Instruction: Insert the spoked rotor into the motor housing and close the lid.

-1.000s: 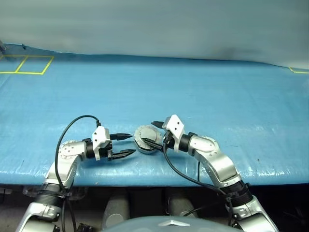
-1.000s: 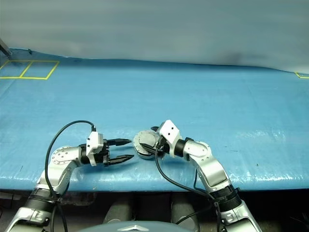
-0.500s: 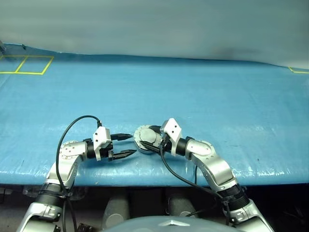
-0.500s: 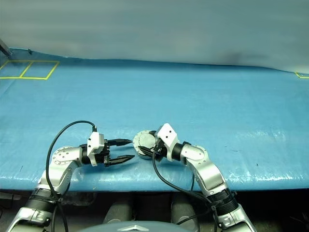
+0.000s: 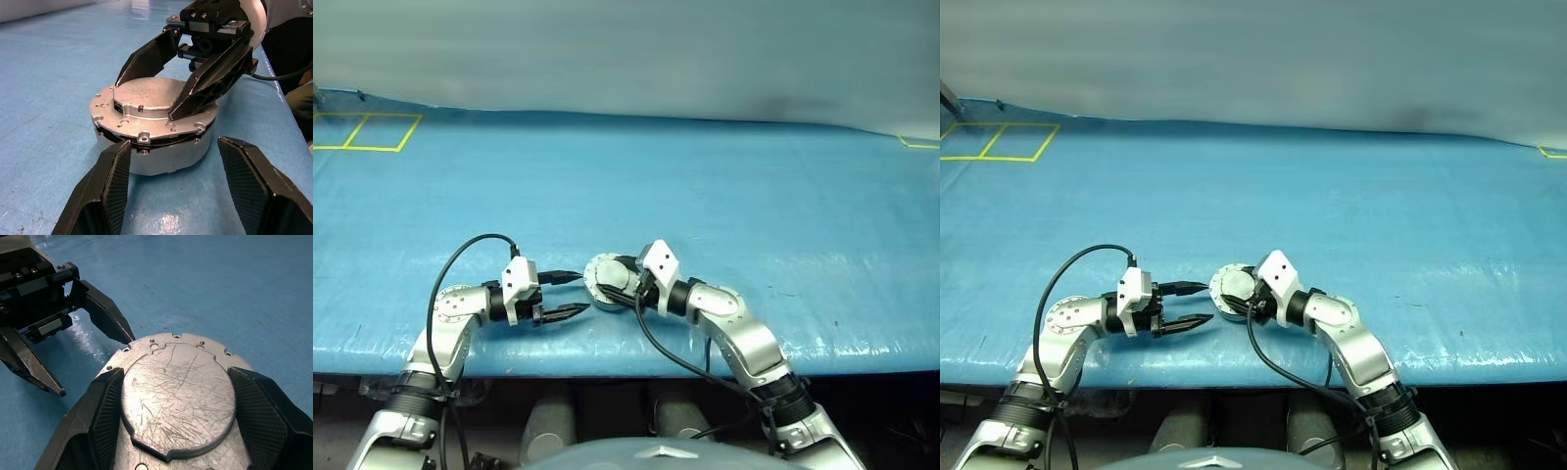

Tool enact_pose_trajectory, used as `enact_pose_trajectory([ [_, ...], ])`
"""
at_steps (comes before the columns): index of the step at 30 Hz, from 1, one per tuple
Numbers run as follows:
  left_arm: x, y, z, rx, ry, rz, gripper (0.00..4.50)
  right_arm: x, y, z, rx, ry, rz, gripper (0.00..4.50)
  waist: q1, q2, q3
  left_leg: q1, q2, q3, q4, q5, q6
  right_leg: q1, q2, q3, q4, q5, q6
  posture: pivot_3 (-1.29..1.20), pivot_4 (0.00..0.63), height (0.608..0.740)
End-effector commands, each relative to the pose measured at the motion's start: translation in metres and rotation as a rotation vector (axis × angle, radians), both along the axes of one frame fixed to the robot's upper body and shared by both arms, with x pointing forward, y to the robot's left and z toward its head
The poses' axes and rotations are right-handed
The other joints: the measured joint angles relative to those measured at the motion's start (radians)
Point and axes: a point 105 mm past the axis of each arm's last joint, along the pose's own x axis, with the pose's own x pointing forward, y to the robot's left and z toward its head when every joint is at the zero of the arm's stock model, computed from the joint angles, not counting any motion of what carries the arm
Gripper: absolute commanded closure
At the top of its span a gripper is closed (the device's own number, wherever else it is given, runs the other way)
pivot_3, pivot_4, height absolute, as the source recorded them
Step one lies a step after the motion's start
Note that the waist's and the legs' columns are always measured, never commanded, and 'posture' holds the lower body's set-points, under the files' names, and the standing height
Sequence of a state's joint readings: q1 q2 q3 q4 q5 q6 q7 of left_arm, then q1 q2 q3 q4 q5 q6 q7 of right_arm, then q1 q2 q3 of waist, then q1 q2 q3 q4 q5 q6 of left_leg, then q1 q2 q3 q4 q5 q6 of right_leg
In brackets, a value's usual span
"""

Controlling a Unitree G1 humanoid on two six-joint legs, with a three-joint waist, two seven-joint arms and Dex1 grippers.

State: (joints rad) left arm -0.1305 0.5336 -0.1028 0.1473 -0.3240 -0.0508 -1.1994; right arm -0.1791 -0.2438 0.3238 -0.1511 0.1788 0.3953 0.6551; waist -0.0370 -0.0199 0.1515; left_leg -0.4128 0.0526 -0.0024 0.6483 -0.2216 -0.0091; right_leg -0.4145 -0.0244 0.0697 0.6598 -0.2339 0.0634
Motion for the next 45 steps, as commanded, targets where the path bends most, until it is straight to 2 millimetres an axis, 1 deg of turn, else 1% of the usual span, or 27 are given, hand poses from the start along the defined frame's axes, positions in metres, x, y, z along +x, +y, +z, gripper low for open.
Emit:
enact_pose_trajectory([
  [1, 0.001, 0.0, 0.007, -0.003, -0.036, -0.001, 1.45, -0.002, 0.005, 0.006, -0.003, -0.028, 0.021, 1.45, 0.0, 0.0, 0.0, 0.0, 0.0, 0.0, 0.0, 0.0, 0.0, 0.0, 0.0, 0.0, 0.0, 0.0, 0.0, 0.0, 0.15, 0.74],
  [11, 0.001, 0.001, 0.006, -0.003, -0.034, 0.007, 1.45, -0.002, 0.002, -0.015, -0.133, -0.031, 0.012, 1.45, -0.001, 0.0, 0.0, 0.001, 0.0, 0.0, 0.0, 0.0, 0.0, 0.0, 0.0, 0.0, 0.0, 0.0, 0.0, 0.0, 0.15, 0.74],
  [19, 0.002, 0.001, 0.006, -0.008, -0.027, 0.021, 1.45, -0.003, 0.003, -0.026, -0.171, -0.005, 0.007, 1.45, -0.005, -0.001, -0.001, 0.003, 0.001, 0.0, 0.0, 0.0, 0.0, 0.001, 0.0, 0.0, 0.001, 0.0, 0.0, 0.0, 0.15, 0.74],
  [22, 0.008, 0.001, 0.007, -0.032, 0.0, 0.068, 1.45, -0.003, 0.002, -0.027, -0.173, 0.0, 0.007, 1.45, -0.005, -0.001, -0.001, 0.003, 0.001, 0.0, 0.0, 0.0, 0.0, 0.002, 0.0, 0.0, 0.001, 0.0, 0.0, 0.0, 0.15, 0.74],
  [23, 0.014, 0.001, 0.009, -0.057, 0.011, 0.104, 1.45, -0.003, 0.002, -0.027, -0.175, 0.0, 0.008, 1.45, -0.005, -0.001, -0.001, 0.003, 0.001, 0.0, 0.0, 0.0, 0.0, 0.002, 0.0, 0.0, 0.001, 0.0, 0.0, 0.0, 0.15, 0.74],
  [26, 0.024, 0.001, 0.012, -0.111, 0.073, 0.164, 2.04, -0.003, 0.002, -0.027, -0.177, 0.001, 0.011, 1.45, -0.005, -0.001, -0.001, 0.003, 0.001, 0.0, 0.0, 0.0, 0.0, 0.002, 0.0, 0.0, 0.001, 0.0, 0.0, 0.0, 0.15, 0.74],
  [28, 0.023, 0.0, 0.011, -0.109, 0.088, 0.154, 2.67, -0.003, 0.002, -0.027, -0.178, 0.0, 0.012, 1.45, -0.007, -0.001, -0.001, 0.003, 0.001, 0.0, 0.001, 0.0, 0.0, 0.002, 0.001, 0.0, 0.001, 0.0, 0.0, 0.0, 0.15, 0.74],
  [33, 0.024, -0.007, 0.012, -0.115, 0.108, 0.131, 4.4, -0.003, 0.002, -0.026, -0.181, -0.007, 0.011, 1.45, -0.01, -0.001, -0.002, 0.003, 0.001, 0.0, 0.0, 0.0, 0.0, 0.002, 0.001, 0.0, 0.001, 0.0, 0.0, 0.0, 0.15, 0.74],
  [36, 0.023, -0.009, 0.009, -0.093, 0.113, 0.12, 4.46, -0.002, 0.001, -0.026, -0.181, -0.01, 0.006, 1.45, -0.011, -0.001, -0.002, 0.003, 0.001, 0.0, 0.0, 0.0, 0.0, 0.002, 0.001, 0.0, 0.001, 0.0, 0.0, 0.0, 0.15, 0.74],
  [42, 0.021, -0.006, -0.005, 0.0, 0.11, 0.128, 4.46, -0.001, 0.0, -0.025, -0.177, -0.013, -0.006, 1.45, -0.01, -0.001, -0.002, 0.003, 0.001, 0.0, 0.0, 0.0, 0.0, 0.002, 0.001, 0.0, 0.001, 0.0, 0.0, 0.0, 0.15, 0.74],
  [45, 0.02, -0.005, -0.009, 0.028, 0.105, 0.125, 4.46, 0.0, -0.001, -0.022, -0.165, -0.014, -0.012, 1.45, -0.01, -0.001, -0.003, 0.004, 0.001, 0.0, 0.0, 0.0, 0.0, 0.003, 0.001, 0.0, 0.001, 0.0, 0.0, 0.0, 0.15, 0.74],
])
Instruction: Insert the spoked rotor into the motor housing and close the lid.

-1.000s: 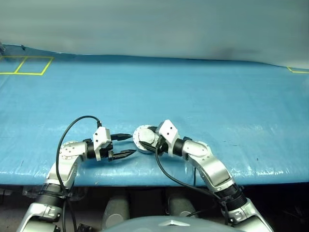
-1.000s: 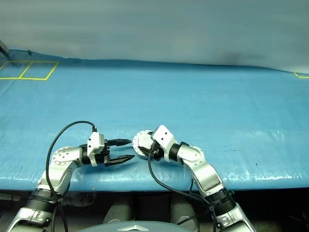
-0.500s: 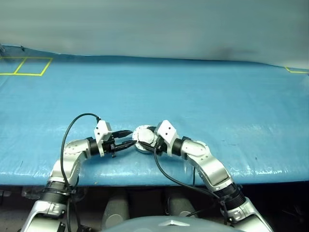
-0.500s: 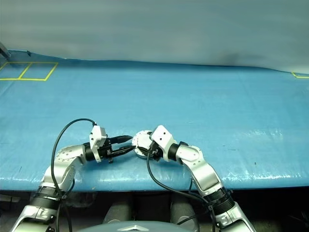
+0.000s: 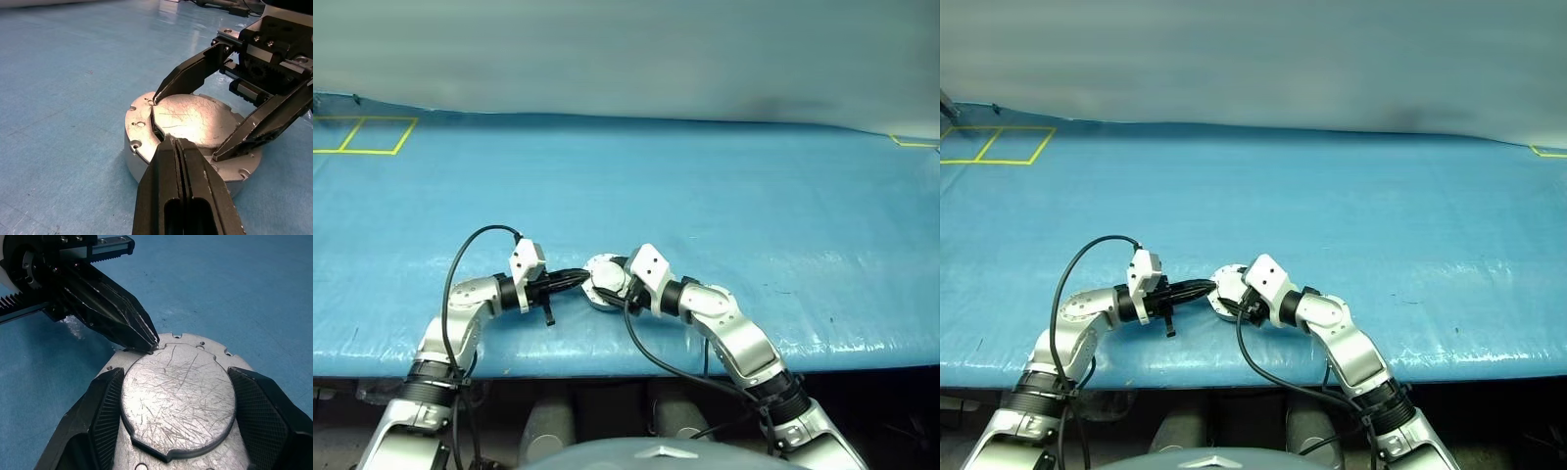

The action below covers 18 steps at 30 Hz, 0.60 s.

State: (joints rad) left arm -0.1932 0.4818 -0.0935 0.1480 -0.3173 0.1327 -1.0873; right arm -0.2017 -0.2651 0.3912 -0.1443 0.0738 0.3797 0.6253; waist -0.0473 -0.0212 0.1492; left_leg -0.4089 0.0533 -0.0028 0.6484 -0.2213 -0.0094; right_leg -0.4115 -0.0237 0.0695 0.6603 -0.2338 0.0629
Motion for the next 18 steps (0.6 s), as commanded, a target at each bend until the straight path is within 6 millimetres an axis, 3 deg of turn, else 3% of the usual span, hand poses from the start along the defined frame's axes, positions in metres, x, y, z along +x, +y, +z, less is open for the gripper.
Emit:
enact_pose_trajectory([
  [1, -0.003, 0.001, -0.01, 0.058, 0.01, -0.011, 4.46, 0.0, -0.005, -0.012, -0.028, 0.049, -0.034, 1.45, 0.0, 0.0, 0.0, 0.0, 0.0, 0.0, 0.0, 0.0, 0.0, 0.0, 0.0, 0.0, 0.0, 0.0, 0.0, 0.0, 0.15, 0.74],
  [6, -0.005, 0.002, -0.011, 0.06, 0.006, -0.016, 4.46, 0.0, -0.005, 0.006, 0.057, 0.041, -0.034, 1.45, 0.005, 0.0, 0.0, 0.0, 0.0, 0.0, 0.0, 0.0, 0.0, 0.0, 0.0, 0.0, 0.0, 0.0, 0.0, 0.0, 0.15, 0.74],
  [10, -0.005, 0.003, -0.011, 0.06, 0.004, -0.017, 4.5, 0.003, -0.008, 0.021, 0.091, -0.011, -0.06, 0.11, 0.01, 0.0, 0.0, -0.002, 0.0, 0.0, -0.001, 0.0, 0.0, -0.002, 0.0, 0.0, -0.001, 0.0, 0.0, 0.0, 0.15, 0.74],
  [18, -0.004, 0.002, -0.012, 0.057, 0.0, -0.026, 4.5, 0.002, -0.016, 0.051, 0.175, -0.089, -0.108, 0.05, 0.012, 0.001, 0.001, -0.004, -0.001, 0.0, -0.001, 0.0, 0.0, -0.003, -0.001, 0.0, -0.002, 0.0, 0.0, 0.0, 0.15, 0.74],
])
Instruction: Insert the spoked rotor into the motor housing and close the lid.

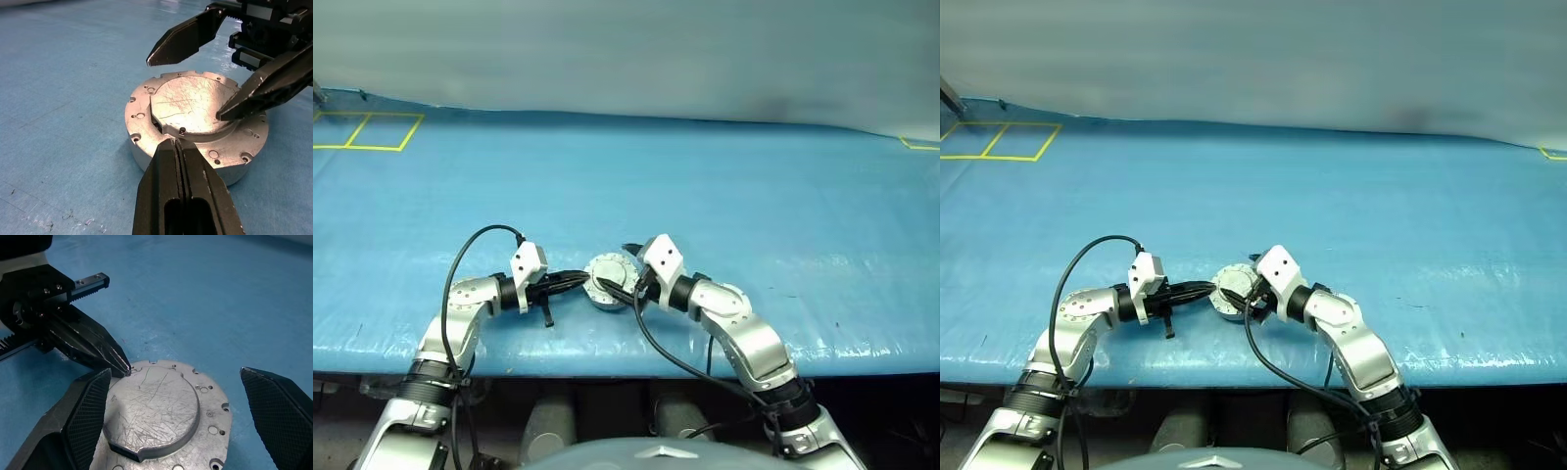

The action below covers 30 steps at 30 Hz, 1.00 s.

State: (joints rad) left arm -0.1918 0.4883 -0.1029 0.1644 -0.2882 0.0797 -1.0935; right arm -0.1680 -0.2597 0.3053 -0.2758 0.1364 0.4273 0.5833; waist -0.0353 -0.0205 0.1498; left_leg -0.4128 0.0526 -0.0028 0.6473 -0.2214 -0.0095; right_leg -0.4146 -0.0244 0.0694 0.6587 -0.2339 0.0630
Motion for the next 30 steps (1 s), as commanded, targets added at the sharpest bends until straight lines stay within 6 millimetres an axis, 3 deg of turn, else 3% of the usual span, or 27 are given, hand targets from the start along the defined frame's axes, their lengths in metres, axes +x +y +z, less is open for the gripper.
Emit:
enact_pose_trajectory([
  [1, -0.003, 0.001, -0.009, 0.023, 0.032, -0.011, 4.5, 0.0, -0.005, 0.025, 0.1, -0.036, -0.043, 0.05, 0.0, 0.0, 0.0, 0.0, 0.0, 0.0, 0.0, 0.0, 0.0, 0.0, 0.0, 0.0, 0.0, 0.0, 0.0, 0.0, 0.15, 0.74],
  [5, -0.002, 0.0, -0.01, 0.02, 0.031, -0.017, 4.5, -0.001, -0.02, 0.03, 0.25, 0.091, -0.124, 0.05, 0.002, 0.0, 0.0, 0.0, 0.0, 0.0, 0.0, 0.0, 0.0, 0.0, 0.0, 0.0, 0.0, 0.0, 0.0, 0.0, 0.15, 0.74],
  [15, -0.003, 0.0, -0.011, 0.002, 0.025, -0.01, 4.5, -0.023, -0.061, -0.008, 0.57, 0.591, -0.281, 0.05, 0.005, 0.0, 0.0, 0.0, 0.0, 0.0, 0.0, 0.0, 0.0, 0.0, -0.001, 0.0, -0.001, 0.0, 0.0, 0.0, 0.15, 0.74],
  [22, -0.001, 0.002, -0.01, 0.001, 0.012, 0.001, 4.5, -0.027, -0.057, -0.031, 0.702, 0.795, -0.298, 0.05, 0.0, 0.001, 0.0, 0.0, 0.0, 0.0, 0.0, 0.0, 0.0, 0.0, -0.001, 0.0, -0.001, 0.0, 0.0, 0.0, 0.15, 0.74],
  [30, 0.0, 0.003, -0.009, 0.004, 0.002, 0.009, 4.5, -0.023, -0.033, -0.041, 0.761, 0.899, -0.234, 0.05, -0.003, 0.001, 0.0, 0.0, 0.0, 0.0, -0.001, 0.0, 0.0, 0.0, -0.001, 0.0, -0.001, 0.0, 0.0, 0.0, 0.15, 0.74],
])
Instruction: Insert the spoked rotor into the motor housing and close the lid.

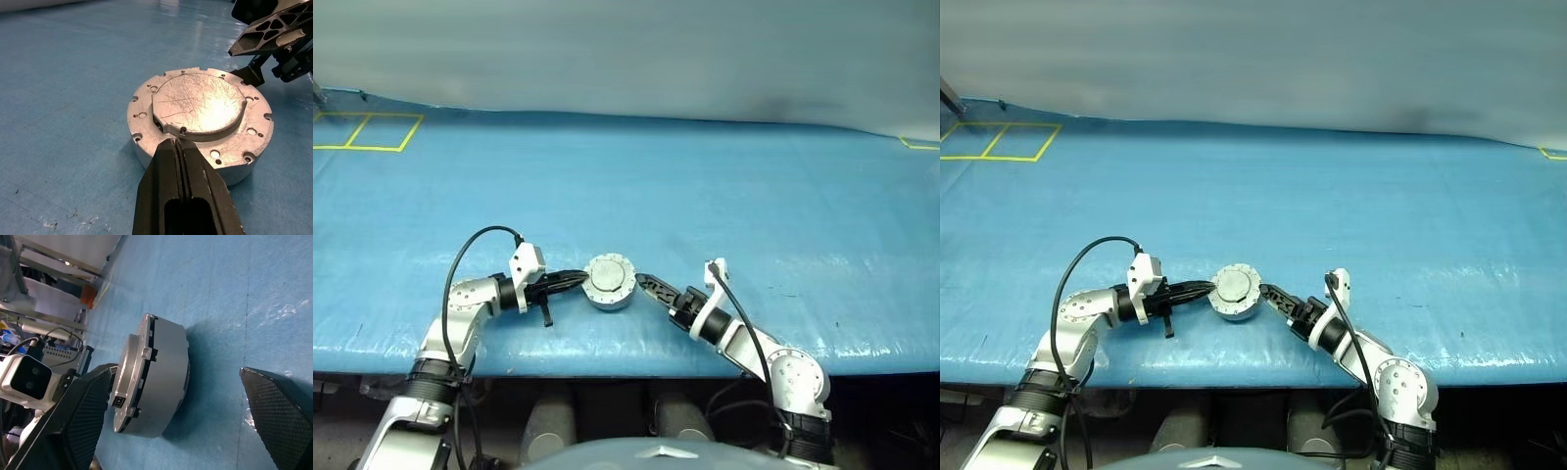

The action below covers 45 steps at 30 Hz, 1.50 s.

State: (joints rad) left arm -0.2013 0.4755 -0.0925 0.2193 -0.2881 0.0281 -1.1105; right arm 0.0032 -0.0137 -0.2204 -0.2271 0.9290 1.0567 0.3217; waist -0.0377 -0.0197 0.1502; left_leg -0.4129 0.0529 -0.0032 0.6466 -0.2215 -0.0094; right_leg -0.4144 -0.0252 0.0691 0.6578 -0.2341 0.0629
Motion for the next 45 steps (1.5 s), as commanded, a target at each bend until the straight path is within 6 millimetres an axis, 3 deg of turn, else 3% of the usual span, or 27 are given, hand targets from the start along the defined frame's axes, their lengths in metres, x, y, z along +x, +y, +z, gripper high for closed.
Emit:
enact_pose_trajectory([
  [1, -0.002, 0.001, -0.006, 0.02, 0.013, 0.006, 4.5, -0.001, 0.016, 0.0, 0.042, 0.014, 0.054, 0.05, -0.001, 0.0, 0.0, 0.0, 0.0, 0.0, 0.0, 0.0, 0.0, 0.0, 0.0, 0.0, 0.0, 0.0, 0.0, 0.0, 0.15, 0.74],
  [6, -0.002, 0.002, -0.006, 0.022, 0.008, 0.01, 4.5, -0.003, 0.023, 0.002, 0.066, 0.015, 0.087, 0.05, -0.001, 0.0, 0.0, 0.0, 0.0, 0.0, -0.001, 0.0, 0.0, 0.0, 0.0, 0.0, 0.0, 0.0, 0.0, 0.0, 0.15, 0.74],
  [7, -0.002, 0.002, -0.006, 0.023, 0.007, 0.011, 4.5, -0.003, 0.023, 0.001, 0.069, 0.018, 0.086, 0.22, -0.001, 0.0, 0.0, 0.0, 0.0, 0.0, -0.001, 0.0, 0.0, 0.0, 0.0, 0.0, -0.001, 0.0, 0.0, 0.0, 0.15, 0.74],
  [9, -0.002, 0.003, -0.006, 0.024, 0.005, 0.013, 4.5, -0.004, 0.021, 0.001, 0.081, 0.022, 0.079, 0.61, -0.001, 0.0, 0.0, 0.0, 0.0, 0.0, -0.001, 0.0, 0.0, 0.0, 0.0, 0.0, -0.001, 0.0, 0.0, 0.0, 0.15, 0.74],
  [17, -0.001, 0.001, -0.006, 0.023, 0.002, 0.011, 4.5, -0.005, 0.021, 0.001, 0.075, 0.021, 0.086, 3.14, -0.002, 0.001, 0.001, 0.0, 0.0, 0.0, -0.001, 0.0, 0.0, -0.001, 0.0, 0.0, -0.001, 0.0, 0.0, 0.0, 0.15, 0.74],
  [18, -0.001, 0.001, -0.006, 0.022, 0.001, 0.011, 4.5, -0.005, 0.02, 0.001, 0.071, 0.021, 0.086, 3.23, -0.001, 0.001, 0.001, 0.0, 0.0, 0.0, -0.001, 0.0, 0.0, 0.0, 0.0, 0.0, -0.001, 0.0, 0.0, 0.0, 0.15, 0.74],
  [26, 0.002, 0.002, -0.005, 0.018, -0.002, 0.035, 4.5, -0.003, 0.019, 0.001, 0.059, 0.014, 0.079, 3.23, -0.001, 0.002, 0.001, -0.001, 0.0, 0.0, -0.002, 0.0, 0.0, -0.001, 0.0, 0.0, -0.001, 0.0, 0.0, 0.0, 0.15, 0.74],
  [30, 0.009, 0.003, 0.002, -0.065, 0.038, 0.104, 4.5, 0.001, 0.016, 0.004, 0.072, 0.005, 0.052, 3.23, -0.001, 0.002, 0.001, -0.001, 0.0, 0.0, -0.002, 0.0, 0.0, -0.001, 0.0, 0.0, -0.002, 0.0, 0.0, 0.0, 0.15, 0.74],
  [35, 0.016, 0.002, 0.02, -0.263, 0.171, 0.18, 4.5, 0.007, 0.01, 0.017, 0.128, -0.034, -0.001, 3.23, -0.002, 0.002, 0.002, -0.002, 0.0, -0.001, -0.002, 0.0, 0.0, -0.001, 0.0, -0.001, -0.002, 0.0, 0.0, 0.0, 0.15, 0.74],
  [40, 0.016, 0.0, 0.032, -0.353, 0.165, 0.199, 4.5, 0.014, 0.008, 0.043, 0.215, -0.103, -0.047, 3.23, -0.001, 0.002, 0.003, -0.005, 0.0, -0.001, -0.002, 0.0, 0.0, -0.004, 0.0, -0.001, -0.002, 0.0, 0.0, 0.0, 0.15, 0.74],
  [43, 0.018, -0.002, 0.037, -0.429, 0.175, 0.22, 3.91, 0.018, 0.006, 0.057, 0.25, -0.139, -0.074, 3.23, -0.001, 0.003, 0.005, -0.006, 0.0, -0.001, -0.002, 0.0, 0.0, -0.005, 0.0, -0.001, -0.002, 0.0, 0.001, 0.0, 0.15, 0.74],
  [45, 0.018, -0.004, 0.041, -0.479, 0.188, 0.226, 3.27, 0.022, 0.004, 0.064, 0.263, -0.151, -0.097, 3.23, -0.002, 0.003, 0.006, -0.007, -0.001, -0.001, -0.002, 0.0, 0.0, -0.005, 0.001, -0.001, -0.002, 0.0, 0.001, 0.0, 0.15, 0.74],
])
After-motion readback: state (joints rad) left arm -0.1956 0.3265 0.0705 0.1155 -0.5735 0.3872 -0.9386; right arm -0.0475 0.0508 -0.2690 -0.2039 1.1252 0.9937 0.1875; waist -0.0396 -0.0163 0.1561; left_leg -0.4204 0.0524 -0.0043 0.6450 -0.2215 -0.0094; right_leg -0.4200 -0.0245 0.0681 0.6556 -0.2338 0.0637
